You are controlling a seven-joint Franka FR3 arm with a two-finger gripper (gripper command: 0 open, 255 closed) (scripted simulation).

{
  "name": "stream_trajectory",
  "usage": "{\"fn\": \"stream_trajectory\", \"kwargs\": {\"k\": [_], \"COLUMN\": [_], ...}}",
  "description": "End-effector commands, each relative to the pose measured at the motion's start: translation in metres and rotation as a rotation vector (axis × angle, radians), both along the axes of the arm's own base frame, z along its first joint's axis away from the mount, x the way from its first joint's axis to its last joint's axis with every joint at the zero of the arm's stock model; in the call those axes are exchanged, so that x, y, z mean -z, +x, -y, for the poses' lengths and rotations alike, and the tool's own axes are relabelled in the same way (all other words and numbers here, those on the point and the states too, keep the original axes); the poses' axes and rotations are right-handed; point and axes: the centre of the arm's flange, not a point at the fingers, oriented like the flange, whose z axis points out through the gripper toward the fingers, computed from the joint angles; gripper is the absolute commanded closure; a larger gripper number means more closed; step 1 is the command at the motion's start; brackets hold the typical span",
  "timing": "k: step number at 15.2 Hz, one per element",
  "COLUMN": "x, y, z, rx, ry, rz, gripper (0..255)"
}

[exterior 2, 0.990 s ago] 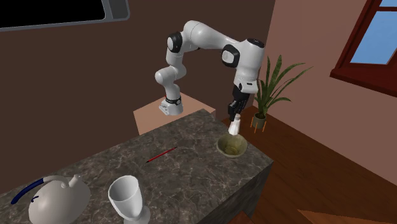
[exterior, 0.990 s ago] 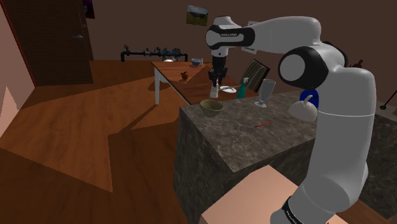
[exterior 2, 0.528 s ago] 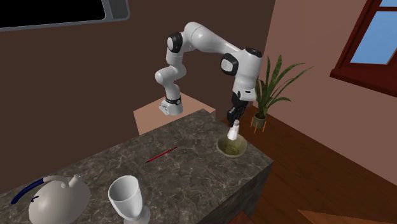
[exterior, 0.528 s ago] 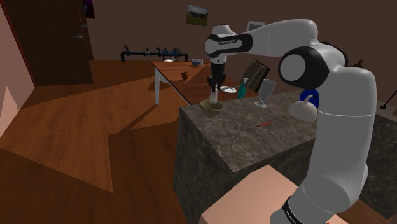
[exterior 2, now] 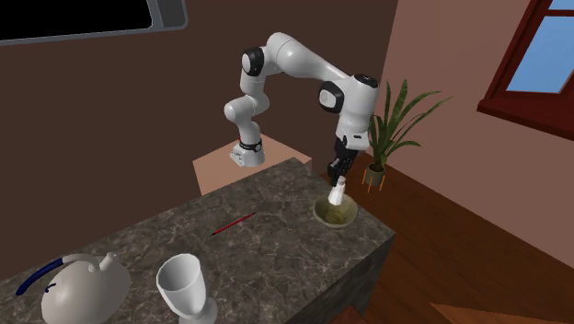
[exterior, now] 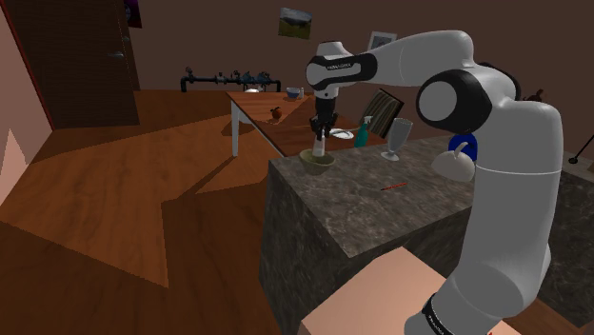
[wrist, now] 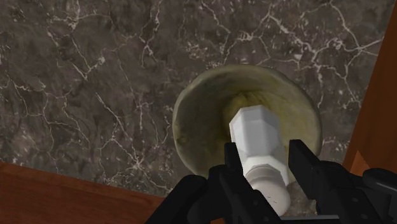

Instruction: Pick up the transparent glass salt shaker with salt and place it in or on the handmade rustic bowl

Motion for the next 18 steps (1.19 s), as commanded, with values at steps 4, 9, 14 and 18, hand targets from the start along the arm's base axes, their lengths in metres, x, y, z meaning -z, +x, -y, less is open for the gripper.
{"fn": "stream_trajectory", "kwargs": {"k": [4,9,14,18], "x": [0.000,-0.026,-0.050,-0.050], "y": [0.000,0.001,0.003,0.003], "z": [0.000,-0.003,-0.006,-0.006], "rx": [0.000,0.000,0.000,0.000], "ry": [0.000,0.000,0.000,0.000], "rz": [0.000,0.000,0.000,0.000], "gripper": [0,0,0,0]}}
